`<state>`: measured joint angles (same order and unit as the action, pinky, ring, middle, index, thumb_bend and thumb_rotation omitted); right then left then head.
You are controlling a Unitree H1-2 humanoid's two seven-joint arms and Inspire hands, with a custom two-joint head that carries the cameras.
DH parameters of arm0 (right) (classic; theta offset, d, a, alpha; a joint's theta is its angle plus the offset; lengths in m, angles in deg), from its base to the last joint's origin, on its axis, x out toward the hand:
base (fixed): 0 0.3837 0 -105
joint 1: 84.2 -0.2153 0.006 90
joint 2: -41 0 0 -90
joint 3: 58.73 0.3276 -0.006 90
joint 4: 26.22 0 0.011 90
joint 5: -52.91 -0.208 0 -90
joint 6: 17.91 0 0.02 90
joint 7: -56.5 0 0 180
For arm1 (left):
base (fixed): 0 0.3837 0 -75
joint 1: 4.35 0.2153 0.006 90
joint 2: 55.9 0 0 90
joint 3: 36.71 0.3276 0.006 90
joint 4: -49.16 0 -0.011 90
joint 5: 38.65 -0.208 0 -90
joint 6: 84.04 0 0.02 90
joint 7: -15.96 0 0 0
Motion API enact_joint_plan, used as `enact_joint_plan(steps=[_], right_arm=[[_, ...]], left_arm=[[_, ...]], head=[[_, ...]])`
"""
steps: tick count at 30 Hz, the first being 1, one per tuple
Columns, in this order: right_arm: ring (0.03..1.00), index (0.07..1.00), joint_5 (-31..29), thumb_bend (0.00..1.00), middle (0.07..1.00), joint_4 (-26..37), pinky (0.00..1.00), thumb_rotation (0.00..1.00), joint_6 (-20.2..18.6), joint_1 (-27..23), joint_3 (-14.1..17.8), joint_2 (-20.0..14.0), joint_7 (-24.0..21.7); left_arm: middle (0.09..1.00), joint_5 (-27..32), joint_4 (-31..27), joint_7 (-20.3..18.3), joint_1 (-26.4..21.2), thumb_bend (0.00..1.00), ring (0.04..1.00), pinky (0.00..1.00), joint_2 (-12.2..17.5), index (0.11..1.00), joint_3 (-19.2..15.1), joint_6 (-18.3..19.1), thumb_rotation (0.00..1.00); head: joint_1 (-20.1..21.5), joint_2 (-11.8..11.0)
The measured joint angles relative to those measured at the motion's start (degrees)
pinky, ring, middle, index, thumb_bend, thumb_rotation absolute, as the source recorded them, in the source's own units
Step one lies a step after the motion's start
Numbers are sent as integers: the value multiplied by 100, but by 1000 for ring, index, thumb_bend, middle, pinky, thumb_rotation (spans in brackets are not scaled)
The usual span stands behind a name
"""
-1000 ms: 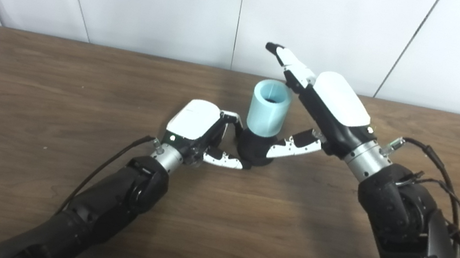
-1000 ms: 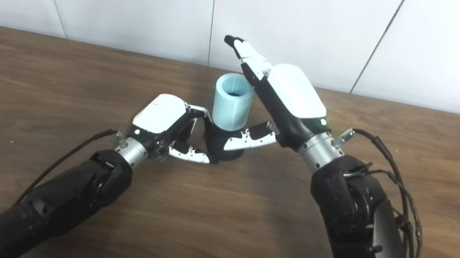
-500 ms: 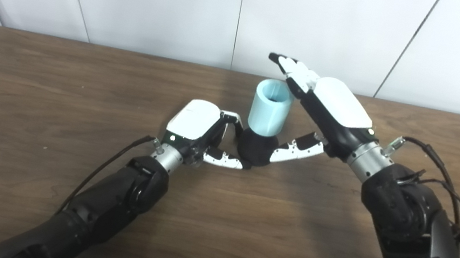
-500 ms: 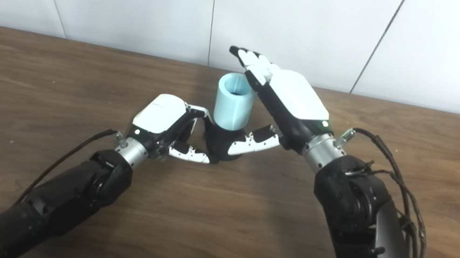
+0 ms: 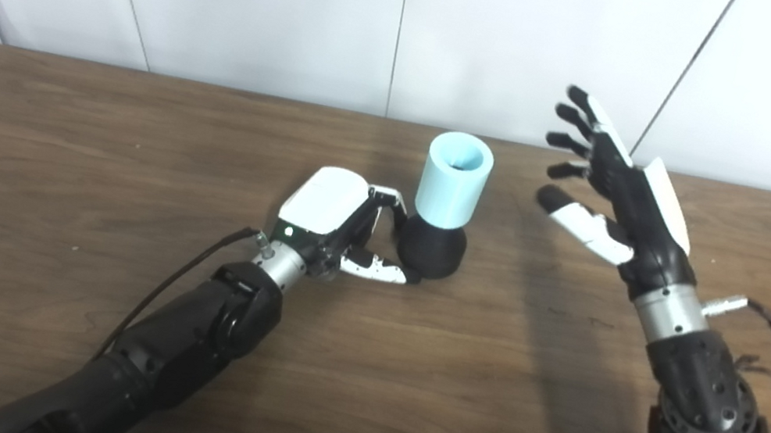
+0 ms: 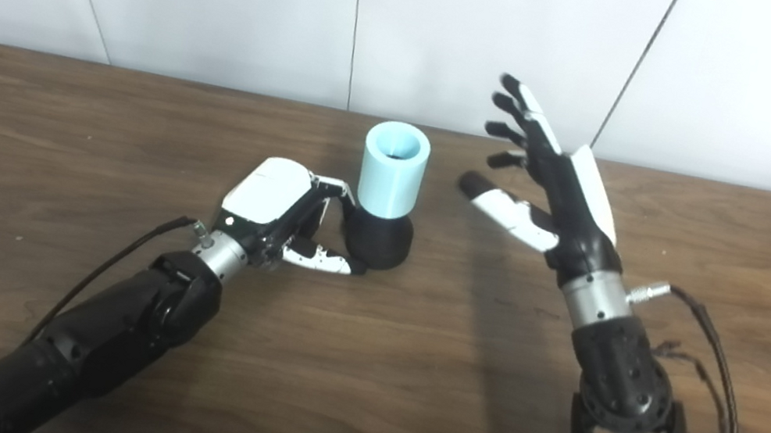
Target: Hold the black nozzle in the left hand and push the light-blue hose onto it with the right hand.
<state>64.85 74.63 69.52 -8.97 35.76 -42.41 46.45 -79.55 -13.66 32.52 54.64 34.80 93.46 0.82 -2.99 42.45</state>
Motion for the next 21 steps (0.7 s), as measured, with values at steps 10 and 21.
enact_joint_plan(steps=[10,21], right_arm=[[647,789,-778,703,779,-139,519,333,-719,99,-35,359,182],[733,827,-668,795,819,-765,608,400,-870,94,-430,134,28]], left_arm=[[428,11,1,-42,0,519,369,298,0,514,-18,-22,0],[440,10,0,-51,11,521,399,327,-1,507,-43,-16,0]], head=[[26,-9],[35,-18]])
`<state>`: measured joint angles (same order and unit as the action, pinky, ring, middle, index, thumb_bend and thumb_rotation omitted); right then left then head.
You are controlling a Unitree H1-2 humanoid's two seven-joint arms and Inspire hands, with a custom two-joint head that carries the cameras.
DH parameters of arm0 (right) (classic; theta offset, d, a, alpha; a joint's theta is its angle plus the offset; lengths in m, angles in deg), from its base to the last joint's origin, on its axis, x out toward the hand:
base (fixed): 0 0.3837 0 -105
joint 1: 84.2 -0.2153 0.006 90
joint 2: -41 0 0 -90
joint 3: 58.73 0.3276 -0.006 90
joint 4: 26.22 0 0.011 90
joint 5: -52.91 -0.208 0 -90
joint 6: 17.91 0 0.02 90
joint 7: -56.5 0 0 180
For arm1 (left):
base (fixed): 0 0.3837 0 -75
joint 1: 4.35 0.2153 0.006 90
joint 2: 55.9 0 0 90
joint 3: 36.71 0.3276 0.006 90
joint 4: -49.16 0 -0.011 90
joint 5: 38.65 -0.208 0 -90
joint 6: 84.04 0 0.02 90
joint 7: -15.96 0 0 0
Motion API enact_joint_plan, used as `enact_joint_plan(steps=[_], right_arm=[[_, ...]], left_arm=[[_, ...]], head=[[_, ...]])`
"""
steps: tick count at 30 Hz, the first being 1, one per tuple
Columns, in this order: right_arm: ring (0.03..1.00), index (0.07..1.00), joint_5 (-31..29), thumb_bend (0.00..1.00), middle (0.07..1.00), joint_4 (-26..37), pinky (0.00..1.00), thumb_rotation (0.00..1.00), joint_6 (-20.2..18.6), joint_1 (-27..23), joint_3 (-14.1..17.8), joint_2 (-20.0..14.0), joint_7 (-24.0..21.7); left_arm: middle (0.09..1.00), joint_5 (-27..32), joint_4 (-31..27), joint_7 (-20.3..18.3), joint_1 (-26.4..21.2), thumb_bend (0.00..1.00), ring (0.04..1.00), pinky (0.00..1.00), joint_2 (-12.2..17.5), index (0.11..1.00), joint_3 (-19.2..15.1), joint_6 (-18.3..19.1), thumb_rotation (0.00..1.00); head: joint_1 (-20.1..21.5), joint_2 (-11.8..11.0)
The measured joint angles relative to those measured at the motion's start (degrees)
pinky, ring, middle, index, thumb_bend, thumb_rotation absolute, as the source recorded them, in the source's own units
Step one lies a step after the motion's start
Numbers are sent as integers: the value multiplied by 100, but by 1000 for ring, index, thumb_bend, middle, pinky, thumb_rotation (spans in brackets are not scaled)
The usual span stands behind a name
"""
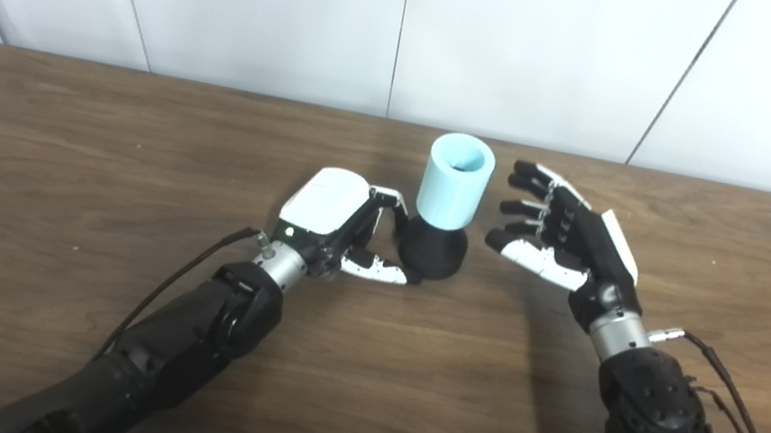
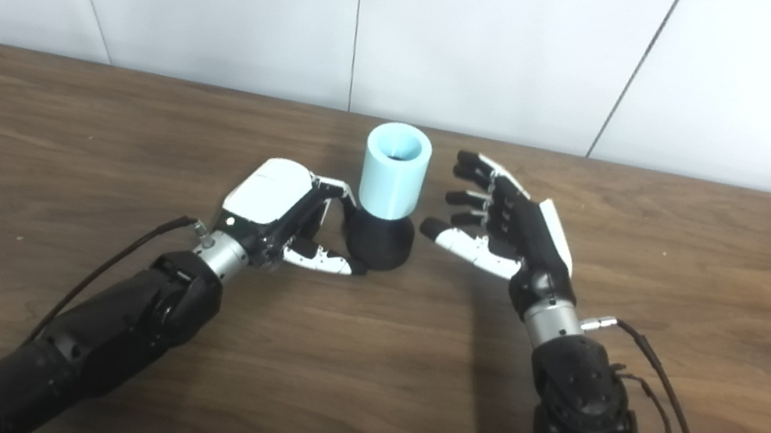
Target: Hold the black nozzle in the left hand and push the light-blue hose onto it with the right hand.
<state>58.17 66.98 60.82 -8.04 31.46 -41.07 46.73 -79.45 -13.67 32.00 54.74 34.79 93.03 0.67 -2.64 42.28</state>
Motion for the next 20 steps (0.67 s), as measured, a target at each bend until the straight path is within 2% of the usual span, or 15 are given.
enact_joint_plan(steps=[4,7,11,17,19,20], right_arm=[[678,796,-54,677,789,-152,565,464,55,-2,23,49,77],[683,790,-124,608,782,-222,579,493,98,11,112,200,221],[700,794,-195,602,789,-221,576,497,273,12,165,307,336],[698,804,-469,570,797,-221,575,458,480,87,299,332,387],[701,807,-550,564,799,-222,576,456,480,134,315,357,398],[702,810,-580,562,800,-221,580,456,480,157,314,369,398]], left_arm=[[442,0,-3,-32,5,521,410,338,-3,505,-35,8,0],[450,0,-3,-43,11,522,424,359,-5,503,-48,6,0],[468,15,-18,-85,50,524,445,380,-38,494,-147,28,0],[469,72,-156,-238,181,505,420,365,-63,504,-400,14,0],[478,208,-351,-400,298,514,483,433,-73,507,-562,31,0],[562,265,-534,-528,365,518,540,475,-74,502,-635,75,40]], head=[[0,0],[26,-9],[18,-18],[26,-35],[44,-26],[53,-26]])
